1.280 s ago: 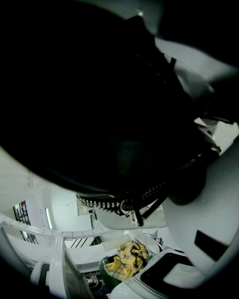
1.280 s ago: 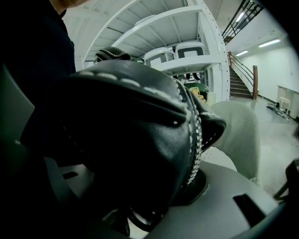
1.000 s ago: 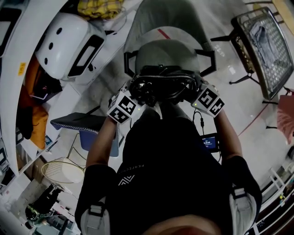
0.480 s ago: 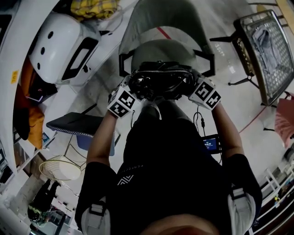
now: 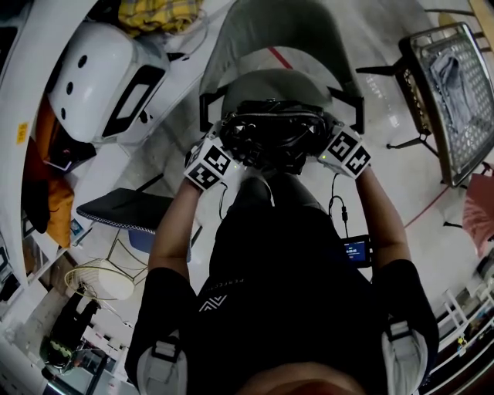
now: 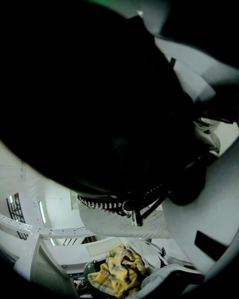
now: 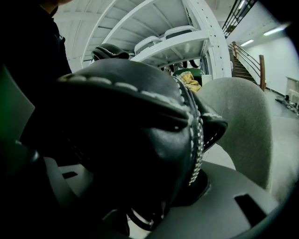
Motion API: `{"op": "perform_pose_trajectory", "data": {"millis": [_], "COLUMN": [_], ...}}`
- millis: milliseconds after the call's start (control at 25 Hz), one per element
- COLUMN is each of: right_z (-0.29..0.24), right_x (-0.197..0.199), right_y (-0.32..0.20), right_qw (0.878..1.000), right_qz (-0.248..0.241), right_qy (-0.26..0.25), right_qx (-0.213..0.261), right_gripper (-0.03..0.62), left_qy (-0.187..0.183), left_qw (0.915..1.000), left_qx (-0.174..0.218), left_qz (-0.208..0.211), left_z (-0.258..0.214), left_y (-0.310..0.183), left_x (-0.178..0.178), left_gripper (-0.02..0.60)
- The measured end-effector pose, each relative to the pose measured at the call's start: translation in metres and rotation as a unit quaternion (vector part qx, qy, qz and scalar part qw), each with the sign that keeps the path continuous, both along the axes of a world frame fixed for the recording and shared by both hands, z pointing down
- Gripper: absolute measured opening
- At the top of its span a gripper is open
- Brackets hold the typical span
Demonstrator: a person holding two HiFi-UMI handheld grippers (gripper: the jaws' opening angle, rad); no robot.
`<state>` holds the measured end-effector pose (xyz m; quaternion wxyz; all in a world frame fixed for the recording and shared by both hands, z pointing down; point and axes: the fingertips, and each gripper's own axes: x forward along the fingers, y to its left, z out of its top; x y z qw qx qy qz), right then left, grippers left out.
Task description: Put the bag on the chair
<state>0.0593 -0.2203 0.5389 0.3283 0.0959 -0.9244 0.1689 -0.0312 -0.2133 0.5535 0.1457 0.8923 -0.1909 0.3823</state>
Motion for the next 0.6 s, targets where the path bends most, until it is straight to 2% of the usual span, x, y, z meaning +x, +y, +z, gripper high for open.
{"op": "perform_pose_trajectory", "data": {"millis": [600], "right_z": [0.060], "right_x": [0.001], "right_y": [-0.008], "right_qw": [1.000], "right_qz": [0.003], "right_qy": [-0.002], "right_qx": [-0.025], "right_gripper": [0.219], "left_qy": [-0.014], "left_qw": [0.9996], "left_qx": [-0.022], "left_qz": [0.008], "left_z": [0.053], "left_y": [-0.010], "left_x": [-0.001], "left_gripper": [0.247]}}
